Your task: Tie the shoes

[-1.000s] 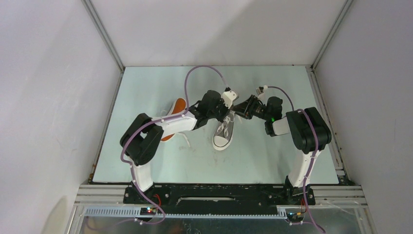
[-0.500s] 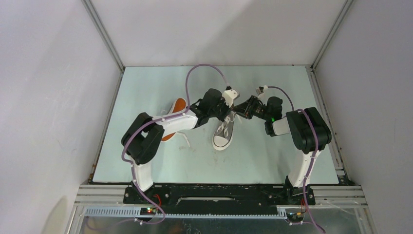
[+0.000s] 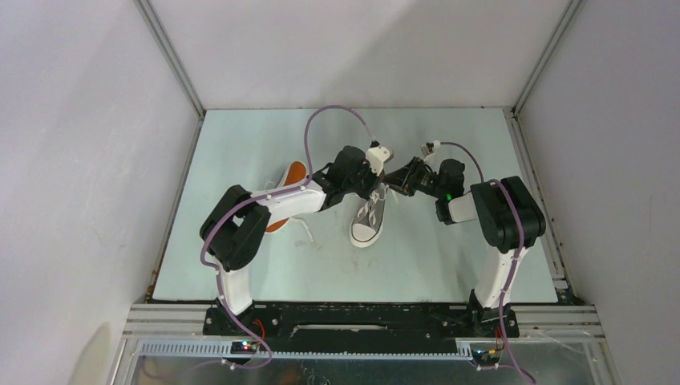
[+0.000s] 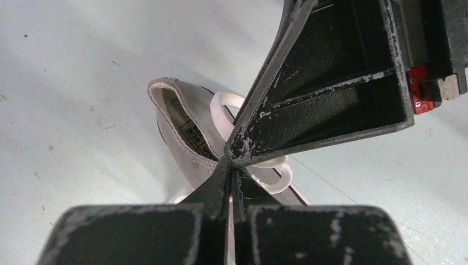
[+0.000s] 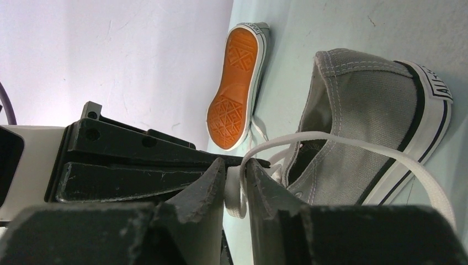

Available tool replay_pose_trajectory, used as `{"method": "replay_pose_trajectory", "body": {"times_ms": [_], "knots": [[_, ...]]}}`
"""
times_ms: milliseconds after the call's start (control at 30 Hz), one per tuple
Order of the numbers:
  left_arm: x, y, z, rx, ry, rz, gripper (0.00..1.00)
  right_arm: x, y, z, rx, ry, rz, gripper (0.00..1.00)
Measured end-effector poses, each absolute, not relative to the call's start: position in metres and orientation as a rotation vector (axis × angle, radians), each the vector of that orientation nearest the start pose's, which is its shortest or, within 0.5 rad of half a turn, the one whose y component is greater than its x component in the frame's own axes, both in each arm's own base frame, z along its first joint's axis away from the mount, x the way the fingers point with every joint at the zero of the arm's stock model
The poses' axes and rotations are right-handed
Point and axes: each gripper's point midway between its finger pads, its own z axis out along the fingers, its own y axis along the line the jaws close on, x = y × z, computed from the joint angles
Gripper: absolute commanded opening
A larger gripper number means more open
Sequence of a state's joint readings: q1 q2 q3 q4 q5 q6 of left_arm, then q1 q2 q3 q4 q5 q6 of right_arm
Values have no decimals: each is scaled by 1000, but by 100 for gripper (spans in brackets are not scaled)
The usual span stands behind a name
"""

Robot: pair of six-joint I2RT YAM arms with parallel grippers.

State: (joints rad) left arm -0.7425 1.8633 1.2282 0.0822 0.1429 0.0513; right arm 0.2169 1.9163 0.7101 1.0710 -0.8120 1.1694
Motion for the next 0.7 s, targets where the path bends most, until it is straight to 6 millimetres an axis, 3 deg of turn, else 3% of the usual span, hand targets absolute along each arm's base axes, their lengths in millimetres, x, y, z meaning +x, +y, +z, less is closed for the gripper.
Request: {"method": "replay_pose_trajectory", "body": {"times_ms": [267,400,567,700], "knots": [[368,-365,103,866,1997,-577,0,373,240,116,230,1974,1654,11],[369,-364,105,847,2010,-582,3,374,240,116,234,1972,1651,0],[370,-363,105,828,2019,-583,33,373,240,116,234,1973,1651,0],[372,-357,106,803,2020,-560,46,373,240,116,234,1973,1651,0]]}}
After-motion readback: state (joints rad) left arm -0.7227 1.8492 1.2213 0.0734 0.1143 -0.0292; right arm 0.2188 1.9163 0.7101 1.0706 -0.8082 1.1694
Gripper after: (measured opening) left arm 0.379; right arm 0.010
